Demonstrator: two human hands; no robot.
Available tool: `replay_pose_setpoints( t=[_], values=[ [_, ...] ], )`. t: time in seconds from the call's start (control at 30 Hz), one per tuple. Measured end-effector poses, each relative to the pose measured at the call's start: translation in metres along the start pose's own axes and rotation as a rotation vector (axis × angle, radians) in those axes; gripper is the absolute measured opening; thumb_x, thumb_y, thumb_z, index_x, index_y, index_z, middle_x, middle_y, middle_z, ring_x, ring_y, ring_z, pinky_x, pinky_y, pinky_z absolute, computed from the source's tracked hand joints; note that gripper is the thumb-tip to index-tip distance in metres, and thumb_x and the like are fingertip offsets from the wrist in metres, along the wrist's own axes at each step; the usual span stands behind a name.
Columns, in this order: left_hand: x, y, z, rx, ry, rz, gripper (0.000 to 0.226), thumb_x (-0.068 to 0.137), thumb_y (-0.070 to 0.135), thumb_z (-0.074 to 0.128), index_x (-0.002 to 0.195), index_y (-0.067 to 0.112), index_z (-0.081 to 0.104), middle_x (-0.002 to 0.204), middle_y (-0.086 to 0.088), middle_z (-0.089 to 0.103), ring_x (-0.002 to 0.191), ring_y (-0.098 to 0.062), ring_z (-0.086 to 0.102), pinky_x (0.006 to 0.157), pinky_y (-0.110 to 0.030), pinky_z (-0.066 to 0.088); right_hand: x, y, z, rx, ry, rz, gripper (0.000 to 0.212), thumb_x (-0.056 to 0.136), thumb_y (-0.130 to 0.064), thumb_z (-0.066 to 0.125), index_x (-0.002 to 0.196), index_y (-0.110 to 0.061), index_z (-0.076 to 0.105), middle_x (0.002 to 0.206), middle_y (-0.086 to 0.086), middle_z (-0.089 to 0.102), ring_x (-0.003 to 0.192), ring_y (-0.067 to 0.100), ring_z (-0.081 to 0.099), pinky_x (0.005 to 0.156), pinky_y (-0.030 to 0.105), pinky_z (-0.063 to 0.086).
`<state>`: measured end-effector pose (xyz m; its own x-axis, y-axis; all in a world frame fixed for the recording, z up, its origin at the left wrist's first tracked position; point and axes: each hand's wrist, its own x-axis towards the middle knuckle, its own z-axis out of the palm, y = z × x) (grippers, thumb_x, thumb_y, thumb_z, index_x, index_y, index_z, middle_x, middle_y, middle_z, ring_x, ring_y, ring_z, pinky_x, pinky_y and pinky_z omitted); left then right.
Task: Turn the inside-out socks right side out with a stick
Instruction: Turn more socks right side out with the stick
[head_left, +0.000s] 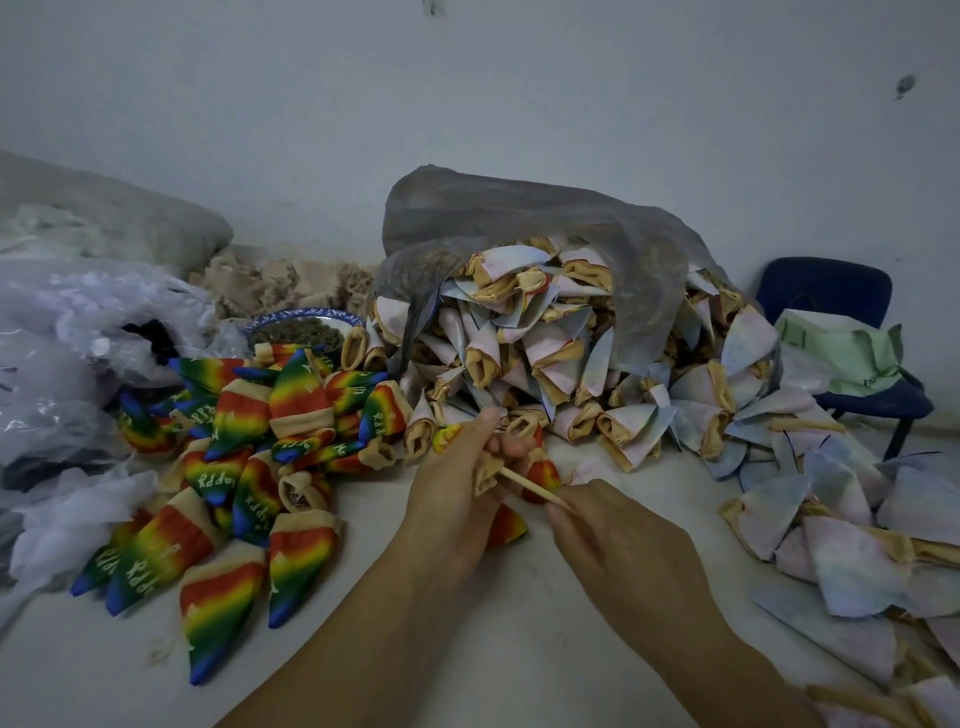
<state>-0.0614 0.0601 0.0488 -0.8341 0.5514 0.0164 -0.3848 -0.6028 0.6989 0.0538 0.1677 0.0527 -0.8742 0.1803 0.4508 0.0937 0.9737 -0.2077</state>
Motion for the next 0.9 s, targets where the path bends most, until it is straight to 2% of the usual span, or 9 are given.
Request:
replay_pose_setpoints(
  t=[0.07,0.13,0.2,0.3,0.4,0.5,0.67,0.8,0.9],
  values=[
    [-0.001,0.002,-0.001,-0.099,-0.030,-0.020,0.030,0.080,0.026,0.067,0.054,0.017,0.058,0.059,-0.003,0.058,0.072,-0.017,0.067,0.070,-0.031,0.055,0.002,-0.003,0.002,-0.059,-0.082,-0.002,0.034,0.098,-0.043,0.037,0.111,-0.027,0.063,0.093,-0.011,0.060,0.080,0.005,0.057,0.063,0.016,0.038],
    [-0.002,0.001,-0.001,-0.195,-0.044,-0.047,0.037,0.080,0.025,0.066,0.048,0.018,0.049,0.051,0.001,0.049,0.065,-0.014,0.065,0.065,-0.029,0.055,0.002,-0.007,0.005,-0.076,-0.012,-0.014,0.008,0.086,-0.026,0.068,0.087,-0.020,0.074,0.072,-0.009,0.065,0.060,0.002,0.061,0.058,0.016,0.040],
    [-0.003,-0.003,0.002,-0.233,-0.042,-0.059,0.043,0.080,0.023,0.063,0.042,0.018,0.044,0.043,0.002,0.041,0.059,-0.012,0.061,0.062,-0.027,0.055,0.000,-0.009,0.007,-0.045,0.071,0.006,0.027,0.092,-0.018,0.059,0.071,-0.022,0.074,0.059,-0.011,0.063,0.049,0.001,0.058,0.054,0.014,0.040],
    [-0.005,-0.006,0.006,-0.220,-0.062,-0.043,0.047,0.081,0.023,0.060,0.038,0.018,0.041,0.038,0.003,0.035,0.055,-0.010,0.057,0.063,-0.026,0.054,-0.005,-0.009,0.016,0.148,-0.013,0.035,0.022,0.100,-0.030,0.044,0.094,-0.027,0.065,0.073,-0.014,0.055,0.067,0.007,0.055,0.060,0.024,0.043],
    [-0.007,-0.009,0.008,-0.116,-0.053,-0.013,0.048,0.082,0.026,0.059,0.039,0.019,0.039,0.037,0.002,0.033,0.055,-0.012,0.057,0.064,-0.025,0.054,-0.002,-0.012,0.024,0.315,-0.007,0.054,0.023,0.097,-0.039,0.038,0.091,-0.033,0.059,0.072,-0.017,0.052,0.072,0.005,0.052,0.062,0.025,0.042],
    [-0.007,-0.020,0.011,0.116,-0.020,0.042,0.057,0.098,0.028,0.050,0.042,0.019,0.039,0.040,-0.003,0.037,0.062,-0.017,0.063,0.070,-0.026,0.053,0.000,-0.015,0.029,0.411,-0.002,0.102,0.022,0.096,-0.039,0.038,0.092,-0.033,0.059,0.078,-0.016,0.059,0.078,0.002,0.056,0.066,0.024,0.046],
    [-0.007,-0.025,0.007,0.202,-0.069,0.061,0.054,0.087,0.046,0.056,0.044,0.017,0.042,0.048,-0.006,0.049,0.076,-0.020,0.070,0.075,-0.026,0.053,-0.002,-0.001,0.026,0.366,-0.035,0.050,0.031,0.097,-0.042,0.038,0.105,-0.025,0.063,0.090,-0.011,0.065,0.084,0.005,0.058,0.074,0.030,0.047],
    [-0.002,-0.022,0.005,0.088,-0.031,-0.021,0.050,0.079,0.050,0.061,0.044,0.016,0.049,0.053,-0.005,0.053,0.068,-0.018,0.068,0.069,-0.028,0.055,-0.001,0.012,0.018,0.335,-0.088,0.047,0.041,0.086,-0.066,0.026,0.084,-0.036,0.054,0.071,-0.020,0.054,0.073,-0.001,0.052,0.059,0.018,0.039],
    [0.004,-0.016,-0.003,-0.026,0.009,-0.029,0.050,0.084,0.049,0.059,0.048,0.015,0.054,0.056,-0.004,0.053,0.063,-0.016,0.066,0.069,-0.029,0.054,-0.002,0.028,0.014,0.197,-0.151,0.081,0.049,0.082,-0.072,0.020,0.081,-0.035,0.053,0.071,-0.015,0.055,0.071,0.000,0.051,0.055,0.018,0.036]
  ],
)
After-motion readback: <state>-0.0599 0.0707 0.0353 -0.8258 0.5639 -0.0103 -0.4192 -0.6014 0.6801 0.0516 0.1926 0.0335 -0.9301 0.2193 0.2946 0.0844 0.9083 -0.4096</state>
